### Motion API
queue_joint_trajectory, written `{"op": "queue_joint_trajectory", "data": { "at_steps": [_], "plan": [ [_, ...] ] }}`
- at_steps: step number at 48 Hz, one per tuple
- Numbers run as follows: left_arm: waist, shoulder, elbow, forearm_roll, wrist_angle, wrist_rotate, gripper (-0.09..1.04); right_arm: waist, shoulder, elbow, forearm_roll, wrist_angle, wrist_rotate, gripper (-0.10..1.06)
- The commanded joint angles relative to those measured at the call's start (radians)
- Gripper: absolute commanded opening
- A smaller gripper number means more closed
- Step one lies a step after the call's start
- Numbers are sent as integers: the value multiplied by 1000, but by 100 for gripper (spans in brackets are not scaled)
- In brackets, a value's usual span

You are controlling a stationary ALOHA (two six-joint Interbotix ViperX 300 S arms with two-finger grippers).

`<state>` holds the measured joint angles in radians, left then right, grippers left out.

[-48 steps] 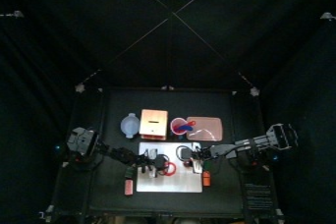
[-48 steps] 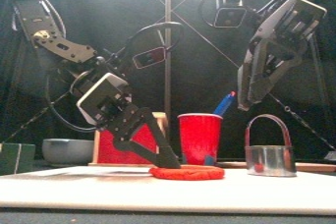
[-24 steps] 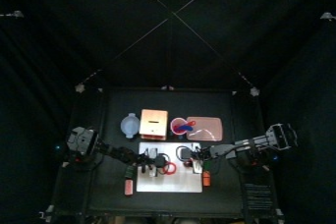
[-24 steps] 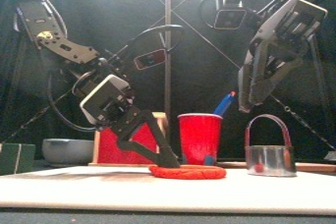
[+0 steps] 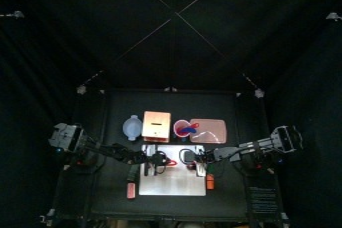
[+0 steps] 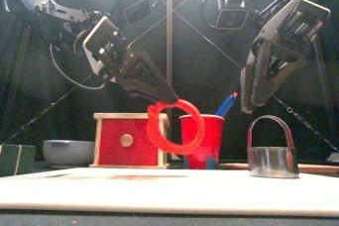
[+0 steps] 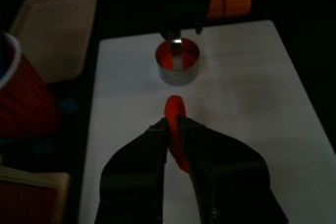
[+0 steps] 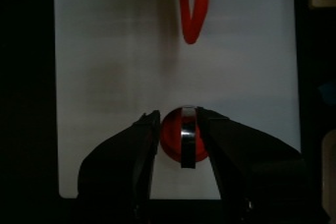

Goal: Get the cutter from the drawer then cut the dough then place the extra dough in the bowl
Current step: Place the extra dough in the bowl

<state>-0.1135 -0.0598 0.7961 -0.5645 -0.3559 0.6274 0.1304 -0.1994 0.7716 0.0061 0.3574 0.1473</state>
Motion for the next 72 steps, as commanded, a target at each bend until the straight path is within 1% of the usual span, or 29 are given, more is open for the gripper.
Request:
{"op": "queue_joint_trajectory", "data": {
  "at_steps": [1, 11, 16, 26, 30, 35, 41, 48, 53, 61, 72],
  "plan": [
    [67, -126, 28, 2, -23, 43, 58, -3, -15, -15, 2, -3, 2, 75],
    [198, -316, 126, 0, -63, 107, 58, -5, -15, -18, 2, -3, 2, 75],
    [270, -405, 192, -11, -66, 110, 58, -5, -15, -18, 2, -3, 2, 75],
    [393, -598, 327, -92, -67, 112, 58, -5, -15, -15, 0, -3, -2, 75],
    [430, -641, 368, -115, -66, 112, 58, -6, -15, -17, 0, -3, -2, 75],
    [465, -646, 407, -147, -58, 110, 58, -6, -15, -15, -3, -3, -2, 75],
    [486, -618, 439, -186, -58, 112, 58, -8, -15, -14, 0, -5, -2, 75],
    [488, -566, 454, -202, -29, 114, 58, -6, -14, -15, 2, -3, 3, 75],
    [486, -518, 456, -201, -14, 114, 61, -6, -15, -17, 2, -3, 3, 75],
    [492, -474, 459, -239, -17, 110, 69, -8, -15, -20, 2, -3, 3, 75],
    [492, -477, 465, -379, -28, 109, 86, -6, -15, -21, 14, -2, 3, 75]
  ]
}}
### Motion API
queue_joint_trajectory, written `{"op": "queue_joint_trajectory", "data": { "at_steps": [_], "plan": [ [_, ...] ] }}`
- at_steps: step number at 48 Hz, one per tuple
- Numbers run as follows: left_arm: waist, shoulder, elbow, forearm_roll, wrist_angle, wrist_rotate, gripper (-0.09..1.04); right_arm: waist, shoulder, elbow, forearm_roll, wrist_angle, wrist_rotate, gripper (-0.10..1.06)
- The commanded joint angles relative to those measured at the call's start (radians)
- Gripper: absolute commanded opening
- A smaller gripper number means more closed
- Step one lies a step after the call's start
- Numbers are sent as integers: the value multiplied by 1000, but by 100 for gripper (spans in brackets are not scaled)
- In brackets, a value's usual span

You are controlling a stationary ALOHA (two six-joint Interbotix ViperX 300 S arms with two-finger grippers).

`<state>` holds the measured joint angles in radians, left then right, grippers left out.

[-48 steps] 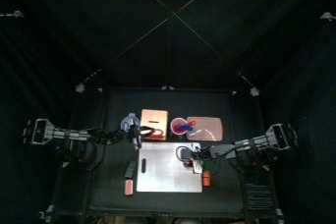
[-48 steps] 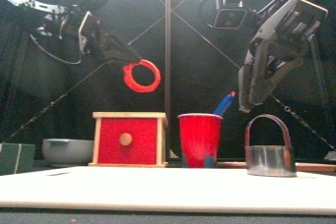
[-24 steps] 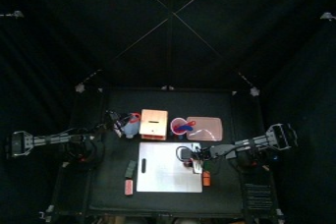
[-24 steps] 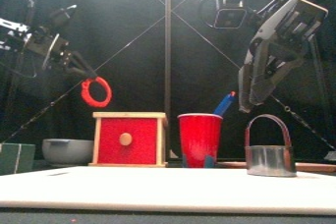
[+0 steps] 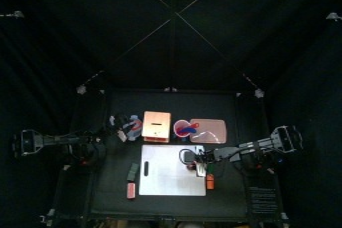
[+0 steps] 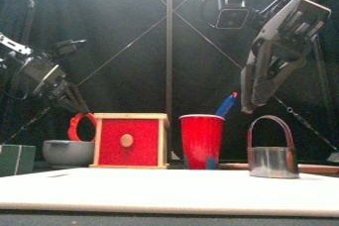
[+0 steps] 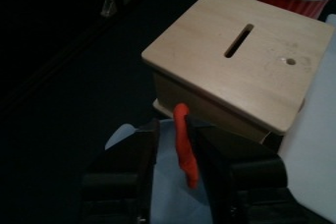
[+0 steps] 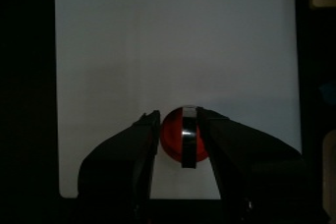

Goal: Get the cutter from the drawer then cut the dough then place the extra dough in the bowl
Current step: Place the extra dough in the bowl

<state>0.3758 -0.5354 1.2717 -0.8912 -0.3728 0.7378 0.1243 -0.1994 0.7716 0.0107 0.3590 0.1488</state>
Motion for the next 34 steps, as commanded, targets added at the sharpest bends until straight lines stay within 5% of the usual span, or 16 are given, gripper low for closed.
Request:
{"op": "queue_joint_trajectory", "data": {
  "at_steps": [1, 13, 25, 34],
  "plan": [
    [2, -2, -9, -67, -11, -2, 87, 0, -15, -21, 9, -3, 2, 75],
    [-29, -5, -29, -78, -14, 3, 89, 2, -38, -52, -8, -26, -6, 75],
    [-301, -8, -97, 140, -26, -2, 88, -3, -100, -80, -124, -227, -15, 75],
    [-494, -8, -161, 245, -81, -21, 88, -64, -110, -37, -184, -471, -8, 75]
  ]
}}
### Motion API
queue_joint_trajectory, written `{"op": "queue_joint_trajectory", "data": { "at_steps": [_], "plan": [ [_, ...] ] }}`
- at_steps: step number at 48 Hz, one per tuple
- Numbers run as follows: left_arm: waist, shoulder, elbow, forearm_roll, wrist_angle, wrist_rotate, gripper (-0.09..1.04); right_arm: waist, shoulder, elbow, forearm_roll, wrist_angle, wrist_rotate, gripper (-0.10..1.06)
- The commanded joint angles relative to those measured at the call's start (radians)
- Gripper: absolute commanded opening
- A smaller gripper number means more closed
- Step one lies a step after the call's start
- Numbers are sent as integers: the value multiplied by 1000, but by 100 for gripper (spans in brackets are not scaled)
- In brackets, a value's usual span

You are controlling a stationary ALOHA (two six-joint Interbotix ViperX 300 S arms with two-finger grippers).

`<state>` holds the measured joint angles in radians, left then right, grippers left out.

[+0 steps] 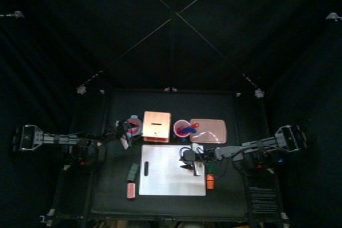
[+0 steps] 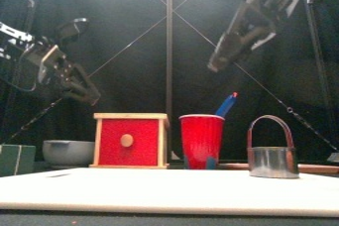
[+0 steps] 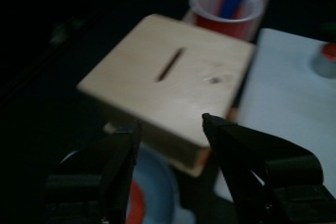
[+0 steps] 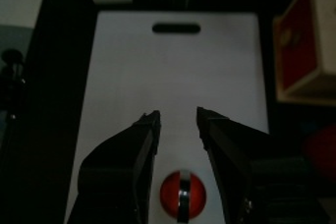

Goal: Get the cutter from the drawer then cut the dough then place the extra dough in the bowl
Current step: Place the extra dough in the bowl

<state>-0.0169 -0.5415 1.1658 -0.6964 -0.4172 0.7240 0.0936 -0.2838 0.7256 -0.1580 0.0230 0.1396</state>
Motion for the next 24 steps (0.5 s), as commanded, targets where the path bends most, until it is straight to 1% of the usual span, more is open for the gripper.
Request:
{"op": "queue_joint_trajectory", "data": {
  "at_steps": [1, 6, 11, 24],
  "plan": [
    [-112, -2, -58, 55, -44, -9, 88, -38, -26, 15, -15, -161, 2, 75],
    [-161, 0, -66, 69, -84, -26, 88, -55, -26, 41, -17, -282, 2, 75],
    [-179, 3, -64, 74, -109, -49, 88, -57, -25, 57, -20, -347, -6, 75],
    [-183, 43, -61, 98, -135, -103, 88, -61, -17, 75, -17, -360, -2, 75]
  ]
}}
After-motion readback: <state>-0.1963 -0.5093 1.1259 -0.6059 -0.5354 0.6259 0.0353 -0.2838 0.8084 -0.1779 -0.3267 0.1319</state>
